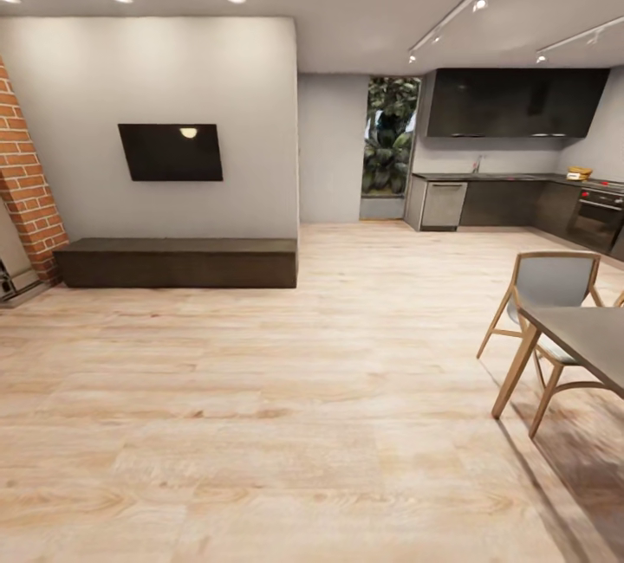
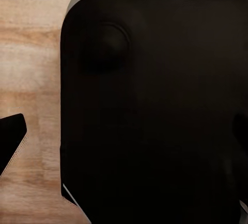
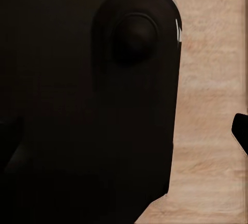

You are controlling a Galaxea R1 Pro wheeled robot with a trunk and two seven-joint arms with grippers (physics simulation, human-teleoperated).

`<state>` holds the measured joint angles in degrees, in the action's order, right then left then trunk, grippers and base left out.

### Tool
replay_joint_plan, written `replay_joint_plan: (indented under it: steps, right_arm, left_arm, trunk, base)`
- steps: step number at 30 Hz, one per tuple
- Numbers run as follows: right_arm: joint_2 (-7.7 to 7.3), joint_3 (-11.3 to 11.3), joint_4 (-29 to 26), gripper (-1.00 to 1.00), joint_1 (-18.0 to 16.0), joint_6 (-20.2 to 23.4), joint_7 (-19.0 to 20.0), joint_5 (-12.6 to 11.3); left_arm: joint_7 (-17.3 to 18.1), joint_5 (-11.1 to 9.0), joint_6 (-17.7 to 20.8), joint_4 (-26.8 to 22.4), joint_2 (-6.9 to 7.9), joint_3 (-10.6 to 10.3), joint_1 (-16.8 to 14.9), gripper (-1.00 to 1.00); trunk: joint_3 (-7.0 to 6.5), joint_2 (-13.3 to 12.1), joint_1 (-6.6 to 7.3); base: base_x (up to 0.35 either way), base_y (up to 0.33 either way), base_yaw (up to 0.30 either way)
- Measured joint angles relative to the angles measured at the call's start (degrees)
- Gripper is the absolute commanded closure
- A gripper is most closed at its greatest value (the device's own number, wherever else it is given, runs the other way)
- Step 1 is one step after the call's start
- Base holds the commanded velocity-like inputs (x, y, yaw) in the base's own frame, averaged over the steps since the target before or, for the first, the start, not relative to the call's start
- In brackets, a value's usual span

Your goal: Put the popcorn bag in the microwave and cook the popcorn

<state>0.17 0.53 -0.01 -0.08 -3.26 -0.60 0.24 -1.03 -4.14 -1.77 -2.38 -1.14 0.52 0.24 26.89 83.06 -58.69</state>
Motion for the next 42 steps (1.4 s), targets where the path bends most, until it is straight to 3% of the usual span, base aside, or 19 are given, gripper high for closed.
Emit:
replay_joint_plan:
  steps: [42]
  right_arm:
    - [0.0, -0.33, 0.0, -1.0, 0.0, -0.5, -0.03, -0.07]
  left_arm:
    - [-0.01, -0.71, -0.03, 0.0, -0.16, 0.09, 0.0, -1.0]
  trunk:
    - [0.0, 0.0, 0.0]
  base:
    - [0.326, 0.0, 0.0]
